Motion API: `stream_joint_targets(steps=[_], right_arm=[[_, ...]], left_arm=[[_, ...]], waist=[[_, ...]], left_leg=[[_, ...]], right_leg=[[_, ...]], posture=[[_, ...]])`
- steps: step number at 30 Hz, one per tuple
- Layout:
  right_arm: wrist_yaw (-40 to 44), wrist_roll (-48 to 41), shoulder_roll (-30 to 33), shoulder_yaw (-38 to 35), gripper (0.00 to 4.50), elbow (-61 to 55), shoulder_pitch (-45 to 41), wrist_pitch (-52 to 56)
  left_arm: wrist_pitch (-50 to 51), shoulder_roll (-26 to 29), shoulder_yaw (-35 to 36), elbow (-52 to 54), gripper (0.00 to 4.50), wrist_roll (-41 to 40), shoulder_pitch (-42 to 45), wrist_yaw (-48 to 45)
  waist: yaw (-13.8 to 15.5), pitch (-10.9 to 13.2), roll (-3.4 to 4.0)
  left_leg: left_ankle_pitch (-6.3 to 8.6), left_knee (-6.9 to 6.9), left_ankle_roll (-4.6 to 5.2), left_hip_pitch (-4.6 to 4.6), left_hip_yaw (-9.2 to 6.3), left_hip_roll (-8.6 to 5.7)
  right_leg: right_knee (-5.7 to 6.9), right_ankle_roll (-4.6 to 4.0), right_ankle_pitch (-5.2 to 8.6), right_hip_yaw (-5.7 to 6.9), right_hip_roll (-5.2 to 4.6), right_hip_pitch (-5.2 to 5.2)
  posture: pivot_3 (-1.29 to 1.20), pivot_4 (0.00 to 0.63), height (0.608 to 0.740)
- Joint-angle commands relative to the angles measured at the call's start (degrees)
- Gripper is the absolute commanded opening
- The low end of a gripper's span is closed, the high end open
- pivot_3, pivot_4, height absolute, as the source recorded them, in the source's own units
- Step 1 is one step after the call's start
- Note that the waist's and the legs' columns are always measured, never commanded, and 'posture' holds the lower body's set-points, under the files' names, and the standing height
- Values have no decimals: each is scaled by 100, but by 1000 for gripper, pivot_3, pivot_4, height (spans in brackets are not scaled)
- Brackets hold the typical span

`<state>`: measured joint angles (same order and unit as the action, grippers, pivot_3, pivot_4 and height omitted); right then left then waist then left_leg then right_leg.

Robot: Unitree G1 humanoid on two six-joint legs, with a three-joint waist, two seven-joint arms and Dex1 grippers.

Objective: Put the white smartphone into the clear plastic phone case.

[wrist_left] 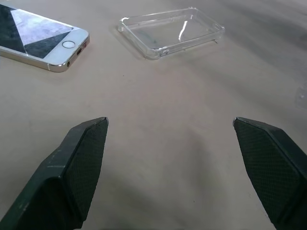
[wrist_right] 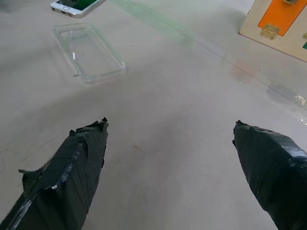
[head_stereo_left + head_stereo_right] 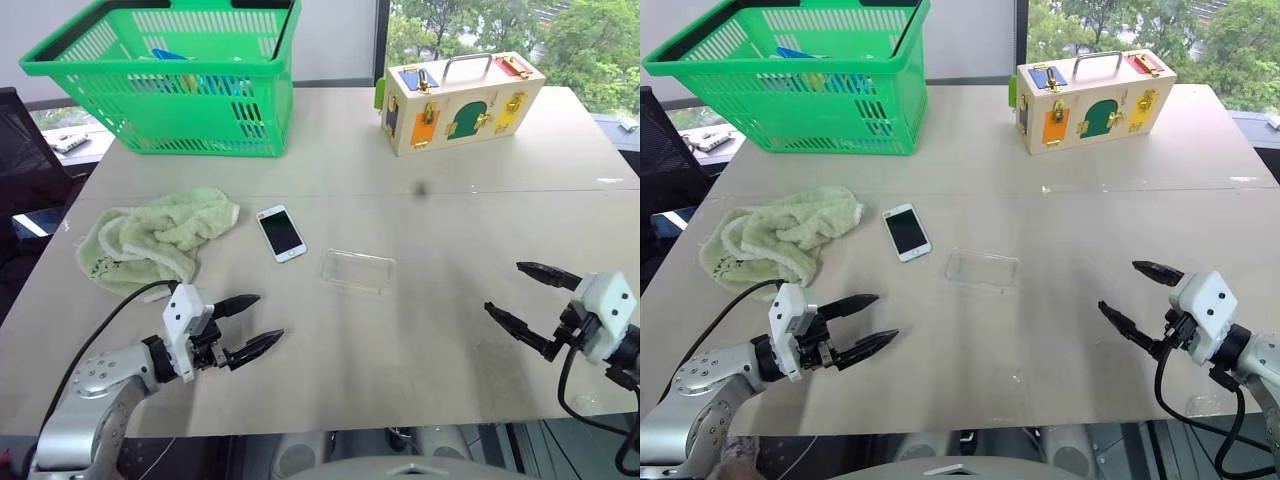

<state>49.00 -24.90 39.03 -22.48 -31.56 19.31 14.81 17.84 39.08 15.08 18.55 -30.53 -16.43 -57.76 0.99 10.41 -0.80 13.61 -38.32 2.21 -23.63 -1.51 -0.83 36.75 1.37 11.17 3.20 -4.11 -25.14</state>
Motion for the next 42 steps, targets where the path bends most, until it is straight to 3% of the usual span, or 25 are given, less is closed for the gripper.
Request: stream_joint_targets(steps=[1, 4, 10, 17, 27, 31, 37, 41, 42], right_arm=[[66, -176, 5, -100, 4500, -316, 148, -68], [176, -454, -49, -179, 4500, -830, 515, -83], [152, -546, 5, -133, 4500, -1246, 804, -19], [-5, -638, -13, -249, 4500, -1845, 1195, 110], [-419, -394, -196, -27, 4500, -2192, 1425, 89], [-499, -246, -231, 81, 4500, -2110, 1385, 40], [-593, -130, -191, 97, 4500, -1986, 1303, 128], [-582, -87, -169, 80, 4500, -1946, 1291, 117], [-592, -84, -170, 78, 4500, -1949, 1283, 124]], left_arm=[[-72, 58, -217, 158, 4359, 48, 407, -37], [87, 123, -760, 161, 4359, 99, 1281, -206], [214, 507, -1420, -283, 4359, 516, 2010, -566], [-766, 456, -1923, -1450, 4359, 1112, 2586, -1094], [-1529, -449, -2437, -3259, 4359, 1634, 4140, -1278], [-1144, -655, -2546, -3171, 4359, 1526, 4467, -1377], [-681, -820, -3211, -2969, 4359, 2050, 4871, -1435], [-455, -936, -3614, -2951, 3200, 2362, 5080, -1450], [-354, -975, -3729, -2954, 2659, 2449, 5134, -1456]], waist=[[1, 0, 1], [152, 1, 7], [52, -7, 5], [42, -6, 5], [123, -8, -1], [114, -8, -1], [131, -8, -2], [125, -8, -2], [120, -8, -2]], left_leg=[[0, 0, 0, 0, 0, 0], [-1, -2, 1, -10, 1, 4], [-1, -3, 1, 4, 28, 21], [-1, -2, 1, 1, 23, 22], [-2, -12, 3, -7, 19, 23], [-2, -10, 3, -6, 28, 24], [-3, -14, 4, -6, 32, 22], [-3, -18, 5, -5, 29, 22], [-3, -18, 4, -5, 28, 22]], right_leg=[[0, 0, 0, 0, 0, 0], [3, 0, 0, 13, 7, 2], [-1, 1, 0, 16, 12, 22], [-2, 0, 0, 24, 12, 22], [-4, 2, -1, 44, 9, 31], [-5, 6, -2, 53, 14, 30], [-5, 6, -2, 55, 16, 31], [-2, 6, -2, 56, 18, 34], [-2, 6, -2, 57, 18, 34]], posture=[[0, 150, 740], [0, 150, 740], [0, 150, 740], [0, 150, 740], [0, 150, 740], [0, 150, 740], [0, 150, 740], [0, 150, 740], [0, 150, 740]])
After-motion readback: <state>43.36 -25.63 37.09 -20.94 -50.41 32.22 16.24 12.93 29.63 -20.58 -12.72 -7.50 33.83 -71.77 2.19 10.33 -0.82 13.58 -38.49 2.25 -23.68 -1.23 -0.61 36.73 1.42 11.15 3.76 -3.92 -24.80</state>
